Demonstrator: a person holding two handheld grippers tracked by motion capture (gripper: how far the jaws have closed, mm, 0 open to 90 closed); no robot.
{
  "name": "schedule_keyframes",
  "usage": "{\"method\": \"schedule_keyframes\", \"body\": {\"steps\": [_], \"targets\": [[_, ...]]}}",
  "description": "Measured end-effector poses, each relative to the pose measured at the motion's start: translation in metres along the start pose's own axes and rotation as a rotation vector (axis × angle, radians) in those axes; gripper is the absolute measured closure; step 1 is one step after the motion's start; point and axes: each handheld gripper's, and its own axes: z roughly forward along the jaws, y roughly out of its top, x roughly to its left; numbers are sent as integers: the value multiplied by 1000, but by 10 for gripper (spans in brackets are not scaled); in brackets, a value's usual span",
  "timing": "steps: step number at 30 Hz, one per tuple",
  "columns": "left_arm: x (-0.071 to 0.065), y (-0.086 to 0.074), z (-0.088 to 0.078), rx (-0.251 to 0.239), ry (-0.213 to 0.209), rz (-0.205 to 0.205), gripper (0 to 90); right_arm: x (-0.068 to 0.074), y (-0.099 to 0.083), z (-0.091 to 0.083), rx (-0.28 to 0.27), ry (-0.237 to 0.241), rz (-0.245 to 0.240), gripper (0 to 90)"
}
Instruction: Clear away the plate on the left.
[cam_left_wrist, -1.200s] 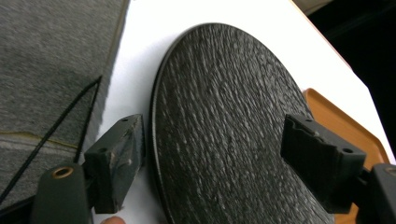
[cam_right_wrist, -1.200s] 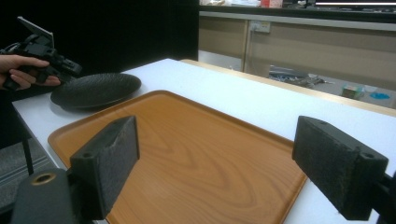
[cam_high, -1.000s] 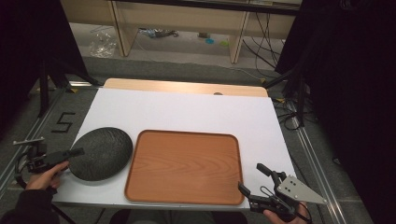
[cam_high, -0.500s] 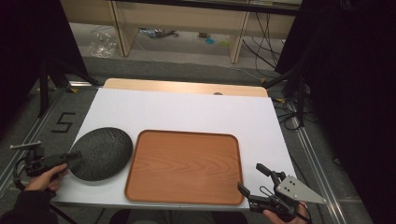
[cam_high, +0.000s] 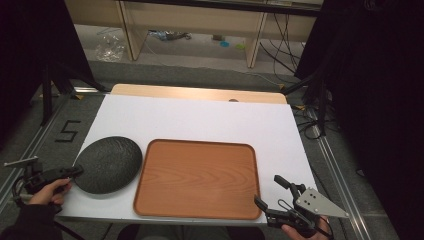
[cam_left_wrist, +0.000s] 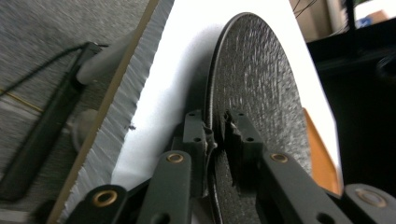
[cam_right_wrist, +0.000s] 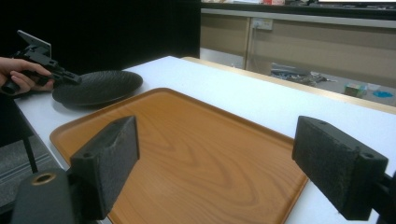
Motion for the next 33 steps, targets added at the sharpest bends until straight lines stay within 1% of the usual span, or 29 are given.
{"method": "schedule_keyframes", "body": {"steps": [1,2,3,4,5,6,7,8,10,11,14,15,17,18,19,20,21,22,24,26,27,29,31,32,33], "targets": [[2,0,0,-3,-21,-7,801,2,0,-1,18,-4,27,160],[3,-1,-1,-8,-25,-20,806,1,0,-1,11,-4,15,160],[3,-1,-1,-13,-36,-27,812,1,0,-1,13,-3,19,160],[2,-1,-1,-16,-37,-28,816,2,0,-1,18,-4,27,160],[2,0,-2,-17,-45,-34,822,1,0,-1,7,-3,15,160],[1,-1,-3,-27,-69,-43,832,1,0,0,-2,3,21,160],[0,0,-4,-37,-90,-49,844,1,0,0,7,3,31,160],[-1,0,-5,-45,-104,-49,857,1,0,-1,9,-1,14,160],[-6,1,-5,-57,-92,-35,863,1,0,-1,14,-4,16,160],[-6,1,-5,-59,-93,-34,863,1,0,-1,10,2,30,160],[-7,0,-6,-66,-93,-39,865,1,0,-1,8,-3,21,161],[-8,0,-6,-68,-92,-36,866,1,0,-1,7,4,33,160],[-10,0,-7,-84,-84,-25,866,1,0,-1,11,-3,28,160],[-11,0,-8,-87,-89,-11,868,0,0,0,5,-3,17,160],[-13,1,-9,-90,-85,1,869,0,0,-1,6,-3,18,160],[-16,0,-10,-95,-83,12,869,1,0,0,1,-3,30,161],[-18,0,-10,-96,-77,25,869,0,0,0,-7,-11,14,161],[-19,0,-10,-101,-78,34,870,0,0,0,-8,-11,12,161],[-23,0,-10,-109,-67,47,870,0,0,0,-8,-13,12,161],[-24,-1,-11,-116,-71,59,870,0,0,0,-9,-13,13,161],[-26,-1,-11,-123,-63,64,871,0,0,0,-8,-13,11,161],[-28,-1,-11,-128,-62,83,870,0,0,0,-9,-13,13,161],[-31,-2,-11,-134,-54,92,871,0,0,0,-6,-13,15,161],[-33,-2,-11,-136,-41,96,871,0,0,0,-5,-13,14,161],[-34,-2,-11,-140,-56,100,871,0,0,0,-5,-12,15,161]]}}
